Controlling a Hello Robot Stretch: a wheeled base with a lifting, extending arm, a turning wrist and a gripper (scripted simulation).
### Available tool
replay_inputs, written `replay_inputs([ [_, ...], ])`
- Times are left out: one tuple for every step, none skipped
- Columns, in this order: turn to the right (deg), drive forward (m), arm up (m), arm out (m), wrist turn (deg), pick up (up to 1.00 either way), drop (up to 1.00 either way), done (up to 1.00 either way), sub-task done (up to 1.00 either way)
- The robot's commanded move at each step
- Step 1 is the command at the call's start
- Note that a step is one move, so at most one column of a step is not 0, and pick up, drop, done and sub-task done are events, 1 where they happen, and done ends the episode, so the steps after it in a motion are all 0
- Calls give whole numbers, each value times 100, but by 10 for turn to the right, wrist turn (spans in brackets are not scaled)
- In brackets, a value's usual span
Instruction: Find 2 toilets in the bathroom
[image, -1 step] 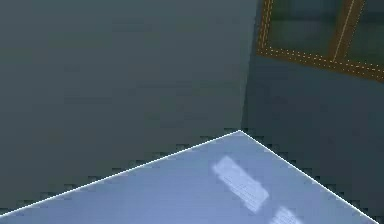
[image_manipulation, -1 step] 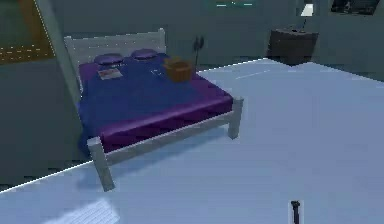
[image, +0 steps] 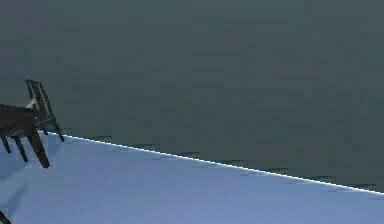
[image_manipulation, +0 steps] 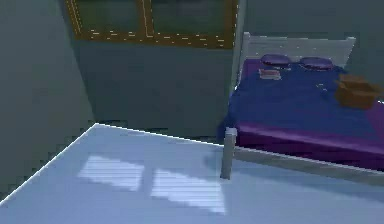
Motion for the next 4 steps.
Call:
replay_inputs([
  [-450, 0, 0, 0, 0, 0, 0, 0, 0],
  [-210, 0, 0, 0, 0, 0, 0, 0, 0],
  [0, 30, 0, 0, 0, 0, 0, 0, 0],
  [-450, 0, 0, 0, 0, 0, 0, 0, 0],
])
